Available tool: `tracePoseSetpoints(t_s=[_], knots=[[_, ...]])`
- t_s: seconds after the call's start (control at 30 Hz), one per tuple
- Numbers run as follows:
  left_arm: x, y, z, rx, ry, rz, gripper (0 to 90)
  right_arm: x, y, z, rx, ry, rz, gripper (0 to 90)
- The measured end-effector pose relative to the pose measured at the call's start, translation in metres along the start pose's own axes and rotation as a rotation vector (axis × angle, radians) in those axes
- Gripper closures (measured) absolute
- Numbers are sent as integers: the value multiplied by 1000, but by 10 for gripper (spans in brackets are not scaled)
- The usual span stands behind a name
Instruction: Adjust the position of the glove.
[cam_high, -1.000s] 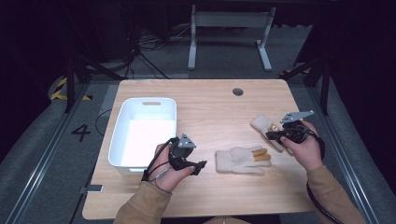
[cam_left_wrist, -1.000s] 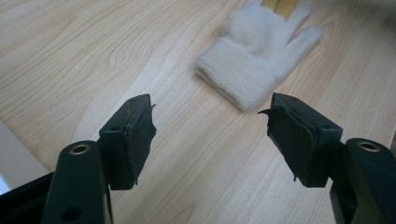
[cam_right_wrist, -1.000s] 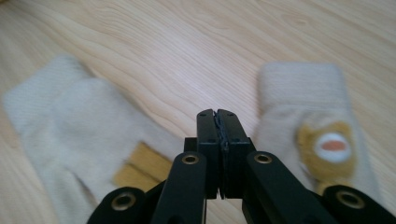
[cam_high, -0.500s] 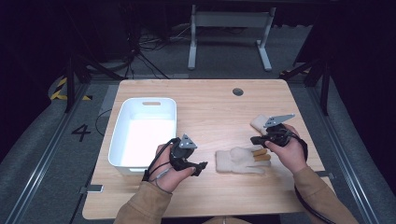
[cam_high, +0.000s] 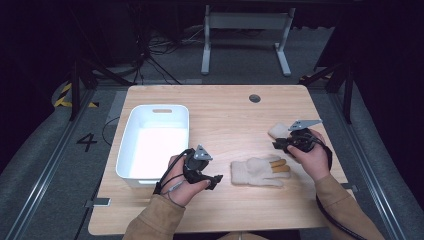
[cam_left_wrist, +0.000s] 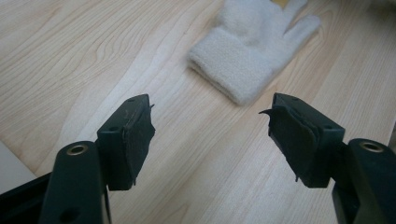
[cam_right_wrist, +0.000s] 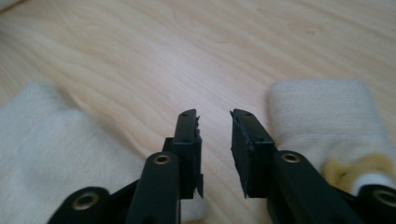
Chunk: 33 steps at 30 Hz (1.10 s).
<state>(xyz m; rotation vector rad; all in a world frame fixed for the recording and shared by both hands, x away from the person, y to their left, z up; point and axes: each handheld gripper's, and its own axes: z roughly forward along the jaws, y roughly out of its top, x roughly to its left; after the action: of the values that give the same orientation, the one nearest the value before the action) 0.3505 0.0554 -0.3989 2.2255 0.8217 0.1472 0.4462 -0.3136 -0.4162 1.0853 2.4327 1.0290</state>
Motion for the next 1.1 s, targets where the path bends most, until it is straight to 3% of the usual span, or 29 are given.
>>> tracePoseSetpoints(t_s=[0.07, 0.17, 0.33, 0.47, 0.6, 1.1], knots=[[0, 0, 0, 1, 0, 0, 313, -3, 0, -2, -19, -6, 7, 691], [0, -2, 1, 8, 1, -2, 311, -14, 2, -5, -40, -58, -7, 620], [0, -4, 0, 13, 3, -5, 310, -29, -3, -3, -42, -113, 0, 512], [1, -6, 1, 19, 7, -8, 309, -35, -6, 0, -52, -116, 6, 455], [0, -6, -1, 18, 5, -6, 308, -41, -11, 5, -32, -171, 0, 396], [2, -7, 3, 32, 0, -7, 303, -54, -25, 8, 14, -200, 56, 366]])
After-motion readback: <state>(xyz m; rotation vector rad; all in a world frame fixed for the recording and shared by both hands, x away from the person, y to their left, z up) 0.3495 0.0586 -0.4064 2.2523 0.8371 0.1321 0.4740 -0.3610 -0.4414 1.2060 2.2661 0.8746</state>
